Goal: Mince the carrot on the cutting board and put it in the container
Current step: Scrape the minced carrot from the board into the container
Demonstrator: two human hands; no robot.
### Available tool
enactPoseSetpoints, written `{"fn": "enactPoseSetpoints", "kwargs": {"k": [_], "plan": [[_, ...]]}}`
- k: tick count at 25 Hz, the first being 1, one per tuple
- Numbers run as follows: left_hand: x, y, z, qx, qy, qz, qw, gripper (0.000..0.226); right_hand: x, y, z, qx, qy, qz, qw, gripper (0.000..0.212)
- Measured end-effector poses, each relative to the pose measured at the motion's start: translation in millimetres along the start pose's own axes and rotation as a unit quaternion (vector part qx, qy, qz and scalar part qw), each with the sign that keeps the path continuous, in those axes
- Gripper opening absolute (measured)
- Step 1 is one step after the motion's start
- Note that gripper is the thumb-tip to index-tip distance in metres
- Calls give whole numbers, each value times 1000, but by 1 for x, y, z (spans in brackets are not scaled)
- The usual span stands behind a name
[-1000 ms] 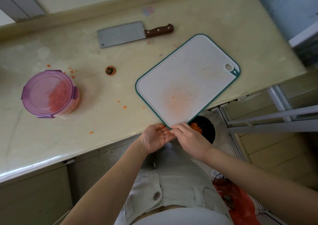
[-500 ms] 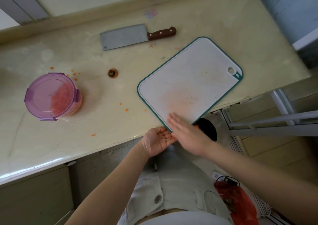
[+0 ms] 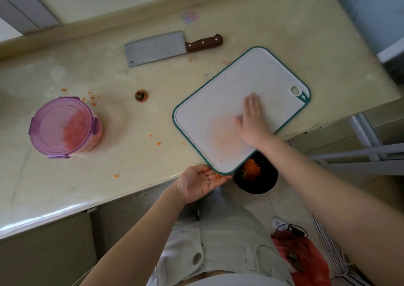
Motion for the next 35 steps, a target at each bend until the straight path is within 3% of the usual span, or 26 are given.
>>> {"fn": "enactPoseSetpoints", "kwargs": {"k": [3,5,6,8,11,13,17,19,22,27,30,32,34,35], "plan": [[-2,3,1,-3,5,21,1000,37,46,-34,-67,47,262,-1,964,73],[-4,5,2,3,6,36,999,38,49,-26,-71,70,355,41,931,63],[-4,6,3,5,13,31,999,40,47,-13,-51,36,331,63,941,58],[-4,6,3,-2,21,18,1000,42,44,23,6,-6,192,71,979,57],[-3,6,3,-2,25,17,1000,44,42,48,71,23,92,41,995,60],[-3,6,4,-2,27,16,1000,45,48,43,81,39,93,17,995,60],[-4,9,5,1,24,19,1000,43,60,8,23,56,158,78,983,57],[-3,8,4,4,15,25,1000,40,57,-16,-38,44,259,99,960,53],[-3,7,3,3,-5,33,999,36,41,-28,-91,82,389,17,917,48],[-4,6,4,9,17,19,1000,43,27,-12,-51,55,208,43,976,54],[-3,5,2,18,3,24,1000,37,34,-38,-95,81,291,-39,952,64],[-1,5,0,18,-13,42,999,29,34,-47,-128,142,349,-9,926,67],[-2,6,1,14,-18,44,999,33,26,-39,-122,163,330,45,929,63],[-2,8,4,16,-15,32,999,38,21,-36,-114,134,292,54,946,62]]}}
Point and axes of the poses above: each hand's wrist, its own z-axis towards the middle knuckle, its own y-axis out of the back of the hand, x = y × z, the point moved 1 cm from there along z, towards the middle knuckle, and after that the axes turned 6 degrees about x, right-handed, at the moved point
